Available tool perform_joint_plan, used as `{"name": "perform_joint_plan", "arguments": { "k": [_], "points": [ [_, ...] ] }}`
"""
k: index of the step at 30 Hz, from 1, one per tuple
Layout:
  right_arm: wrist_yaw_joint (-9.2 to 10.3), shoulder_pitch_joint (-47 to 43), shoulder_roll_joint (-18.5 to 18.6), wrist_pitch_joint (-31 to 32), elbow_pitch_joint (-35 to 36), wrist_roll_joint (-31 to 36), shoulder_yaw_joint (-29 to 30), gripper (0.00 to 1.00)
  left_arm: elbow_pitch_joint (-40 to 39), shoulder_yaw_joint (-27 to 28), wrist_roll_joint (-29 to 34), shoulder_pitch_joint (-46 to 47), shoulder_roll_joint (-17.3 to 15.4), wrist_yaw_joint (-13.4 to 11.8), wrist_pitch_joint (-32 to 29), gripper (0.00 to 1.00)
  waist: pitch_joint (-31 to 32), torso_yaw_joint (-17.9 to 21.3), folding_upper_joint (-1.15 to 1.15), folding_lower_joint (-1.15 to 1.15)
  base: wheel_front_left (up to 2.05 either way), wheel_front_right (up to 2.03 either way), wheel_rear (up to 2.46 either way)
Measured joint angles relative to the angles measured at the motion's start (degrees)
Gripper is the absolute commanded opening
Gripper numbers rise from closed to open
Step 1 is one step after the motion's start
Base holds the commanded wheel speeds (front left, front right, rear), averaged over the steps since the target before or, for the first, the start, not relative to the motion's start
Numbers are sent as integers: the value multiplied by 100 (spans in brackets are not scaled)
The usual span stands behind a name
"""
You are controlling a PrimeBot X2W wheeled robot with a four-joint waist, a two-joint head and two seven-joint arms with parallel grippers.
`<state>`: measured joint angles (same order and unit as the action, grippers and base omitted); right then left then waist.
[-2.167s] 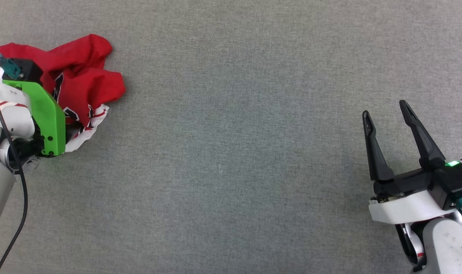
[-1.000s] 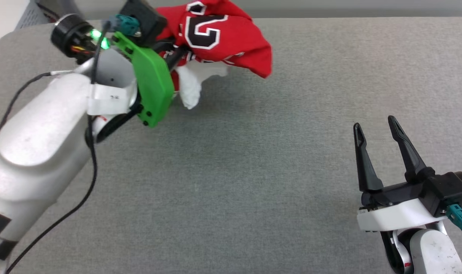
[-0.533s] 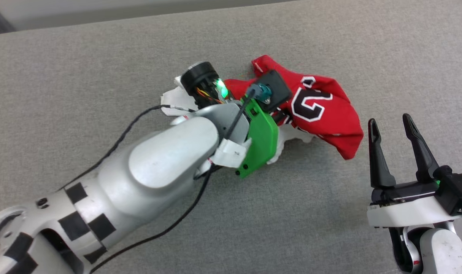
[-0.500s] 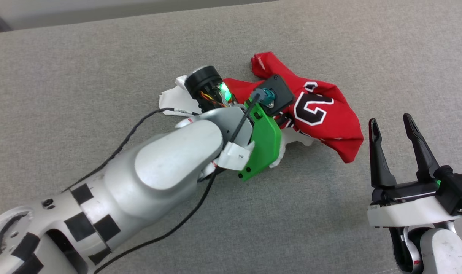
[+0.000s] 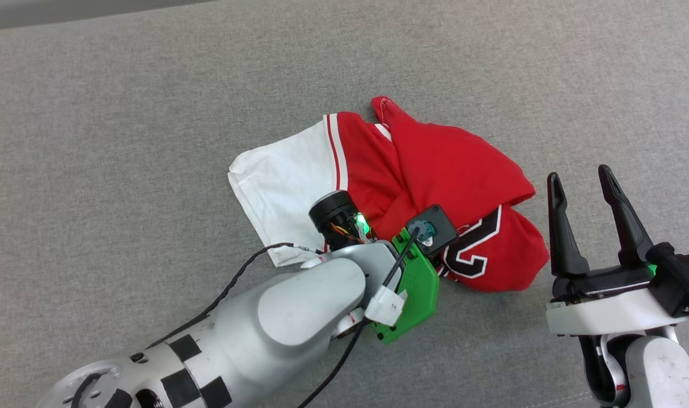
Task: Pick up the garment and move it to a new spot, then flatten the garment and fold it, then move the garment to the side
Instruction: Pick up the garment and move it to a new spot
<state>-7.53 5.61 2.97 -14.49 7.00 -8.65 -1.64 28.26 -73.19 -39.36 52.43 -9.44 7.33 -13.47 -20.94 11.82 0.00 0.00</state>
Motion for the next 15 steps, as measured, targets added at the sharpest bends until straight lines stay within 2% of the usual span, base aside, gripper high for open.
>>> {"name": "perform_joint_plan", "arguments": {
  "k": [1,4,7,12,15],
  "points": [
    [0,0,0,0,-8,0,3,100,77,-14,13,17,10,0,193,100,28,-18,0,0,0,0,0],
    [0,-7,0,0,-36,31,12,100,280,14,11,113,57,1,793,100,141,-75,0,0,0,0,0],
    [0,-66,0,0,-59,44,25,100,372,267,10,194,104,-41,1419,100,293,-143,0,0,0,0,0],
    [0,-201,-2,0,-88,90,41,100,310,717,11,201,42,-420,2331,100,570,-281,0,0,0,0,0],
    [0,-312,-2,0,-98,145,42,100,149,987,20,153,-166,-773,2642,100,749,-397,0,0,0,0,0]
  ]
}}
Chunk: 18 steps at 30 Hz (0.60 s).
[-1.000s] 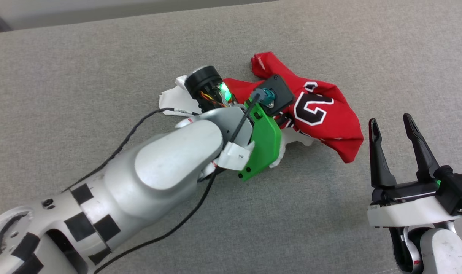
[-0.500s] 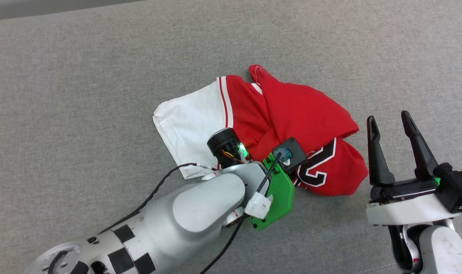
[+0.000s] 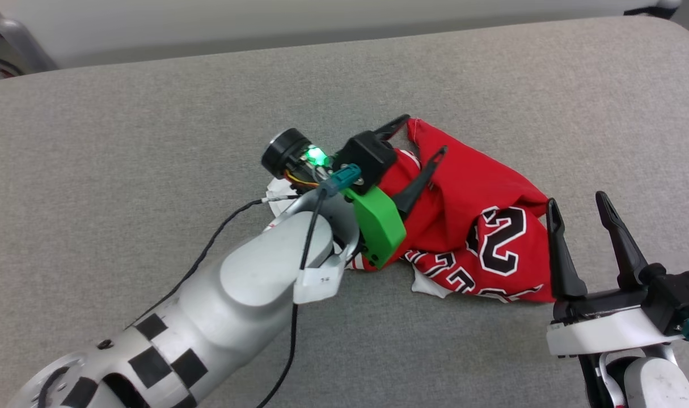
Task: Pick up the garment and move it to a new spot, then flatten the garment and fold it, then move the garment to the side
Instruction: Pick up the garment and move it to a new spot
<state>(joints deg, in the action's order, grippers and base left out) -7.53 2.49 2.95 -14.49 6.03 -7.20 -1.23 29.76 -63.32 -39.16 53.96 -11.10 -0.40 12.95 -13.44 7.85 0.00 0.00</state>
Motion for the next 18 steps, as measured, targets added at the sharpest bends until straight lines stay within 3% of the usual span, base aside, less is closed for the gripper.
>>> {"name": "perform_joint_plan", "arguments": {
  "k": [7,13,18],
  "points": [
    [0,-158,-2,0,-5,104,82,100,-632,804,101,-619,-559,-709,169,100,271,-355,0,0,0,0,0],
    [0,-189,-7,1,5,119,81,100,-1686,2142,619,-1675,-927,-1313,171,100,445,-660,0,0,0,0,0],
    [0,-216,-9,0,1,149,87,100,-2209,3172,990,-2761,-988,-1501,171,100,596,-800,0,0,0,0,0]
  ]
}}
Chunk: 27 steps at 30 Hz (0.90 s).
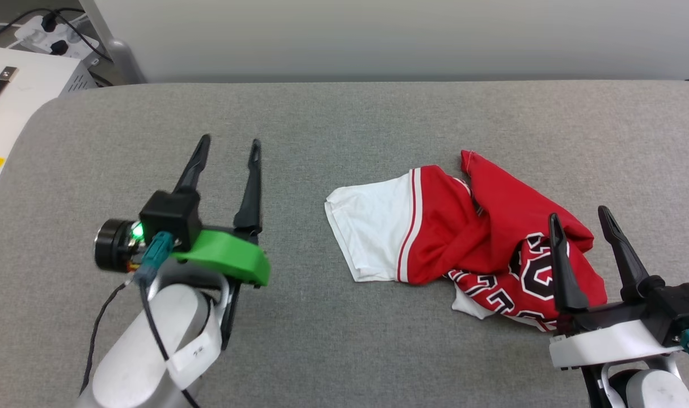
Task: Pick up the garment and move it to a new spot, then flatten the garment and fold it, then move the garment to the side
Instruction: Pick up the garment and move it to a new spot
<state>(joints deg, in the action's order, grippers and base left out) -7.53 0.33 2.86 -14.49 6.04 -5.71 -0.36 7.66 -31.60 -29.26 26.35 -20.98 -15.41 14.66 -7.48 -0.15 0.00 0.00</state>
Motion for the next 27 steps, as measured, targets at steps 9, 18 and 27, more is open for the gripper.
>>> {"name": "perform_joint_plan", "arguments": {
  "k": [9,18,27],
  "points": [
    [0,-151,-1,0,-29,0,8,100,-490,1367,771,-1572,267,145,1,100,264,-97,0,0,0,0,0],
    [0,-310,0,0,-178,-66,32,100,-508,2086,1327,-2402,787,646,0,100,421,-147,0,0,0,0,0],
    [0,-463,-1,0,-328,-123,40,100,-370,2719,1805,-2769,1365,1129,0,100,536,-183,0,0,0,0,0]
  ]
}}
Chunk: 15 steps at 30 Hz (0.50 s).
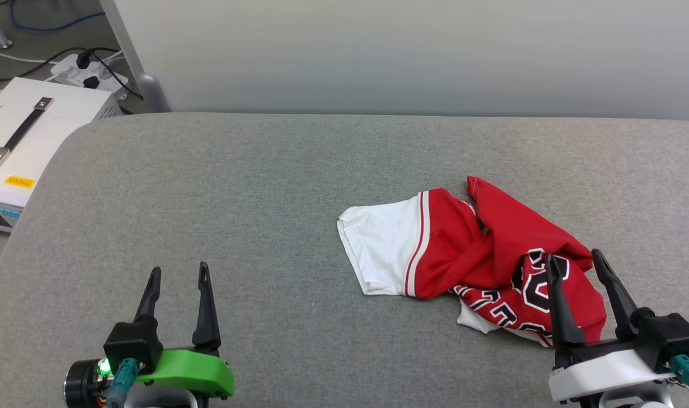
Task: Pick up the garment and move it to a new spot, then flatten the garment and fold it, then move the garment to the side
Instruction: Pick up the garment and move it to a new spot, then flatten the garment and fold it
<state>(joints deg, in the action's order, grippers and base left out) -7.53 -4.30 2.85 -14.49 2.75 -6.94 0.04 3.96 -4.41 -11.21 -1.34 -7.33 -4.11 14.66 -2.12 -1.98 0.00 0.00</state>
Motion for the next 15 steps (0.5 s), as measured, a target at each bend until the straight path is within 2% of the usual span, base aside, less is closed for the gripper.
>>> {"name": "perform_joint_plan", "arguments": {
  "k": [15],
  "points": [
    [0,-59,0,0,-97,-41,11,100,238,315,396,-97,263,407,1,100,56,16,0,0,0,0,0]
  ]
}}
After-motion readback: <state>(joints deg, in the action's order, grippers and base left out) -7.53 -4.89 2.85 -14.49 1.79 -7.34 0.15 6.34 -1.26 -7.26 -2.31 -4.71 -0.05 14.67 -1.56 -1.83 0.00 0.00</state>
